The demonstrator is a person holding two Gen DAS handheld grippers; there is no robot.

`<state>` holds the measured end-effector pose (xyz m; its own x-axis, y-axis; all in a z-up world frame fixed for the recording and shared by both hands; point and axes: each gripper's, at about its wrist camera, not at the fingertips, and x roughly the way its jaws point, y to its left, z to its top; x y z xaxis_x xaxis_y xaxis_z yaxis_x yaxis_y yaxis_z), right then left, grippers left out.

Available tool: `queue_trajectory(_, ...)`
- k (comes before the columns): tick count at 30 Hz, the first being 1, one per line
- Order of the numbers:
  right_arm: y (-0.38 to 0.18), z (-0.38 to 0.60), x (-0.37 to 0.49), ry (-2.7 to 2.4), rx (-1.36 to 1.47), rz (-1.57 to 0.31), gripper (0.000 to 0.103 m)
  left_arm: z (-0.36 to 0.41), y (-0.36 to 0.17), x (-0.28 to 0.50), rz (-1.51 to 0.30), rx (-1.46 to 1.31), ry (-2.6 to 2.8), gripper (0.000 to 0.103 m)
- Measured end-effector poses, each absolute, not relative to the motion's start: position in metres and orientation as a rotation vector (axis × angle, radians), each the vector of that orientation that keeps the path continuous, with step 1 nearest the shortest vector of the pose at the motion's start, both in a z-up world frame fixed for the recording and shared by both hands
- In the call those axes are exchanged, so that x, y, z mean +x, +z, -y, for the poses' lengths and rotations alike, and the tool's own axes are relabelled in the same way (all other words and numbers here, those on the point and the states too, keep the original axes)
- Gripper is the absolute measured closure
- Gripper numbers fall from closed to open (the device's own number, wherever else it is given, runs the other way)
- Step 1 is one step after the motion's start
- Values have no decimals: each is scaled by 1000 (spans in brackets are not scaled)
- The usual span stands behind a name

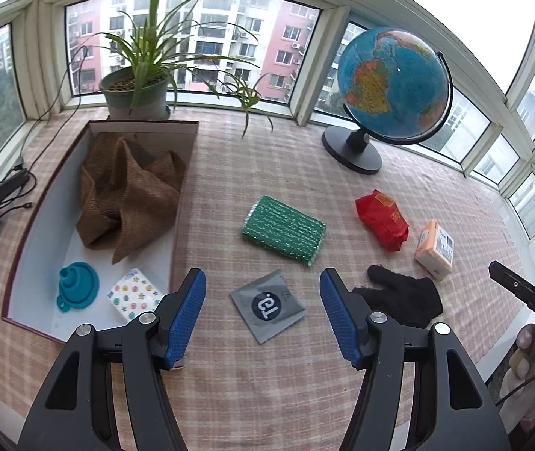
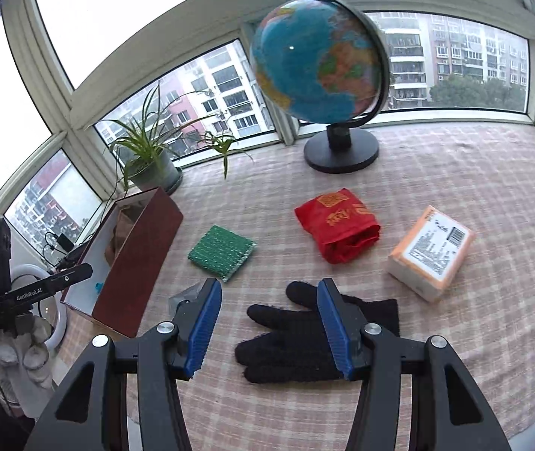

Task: Organize soft objects
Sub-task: 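Move both grippers toward the black glove on the table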

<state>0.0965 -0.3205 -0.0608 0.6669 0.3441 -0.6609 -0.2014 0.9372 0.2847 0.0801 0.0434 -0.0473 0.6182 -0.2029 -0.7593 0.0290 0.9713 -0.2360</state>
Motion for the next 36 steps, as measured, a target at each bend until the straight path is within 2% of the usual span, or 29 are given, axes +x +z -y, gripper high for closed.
queue_trajectory(5,-72,360,96,263,228,-802,49,-14,-56,87,-920,-211,-177,40)
queue_trajectory(15,-117,411,111,227,271,-927,49,49,-100,100,-1029,-208,-247,40)
queue_trajectory(25,-159,416,125,273,254,-1031,49,87,-158,127,-1150,-253,-276,40)
queue_trajectory(36,-194,412,144,333,290,-1097,49,111,-188,145,-1204,-294,-273,40)
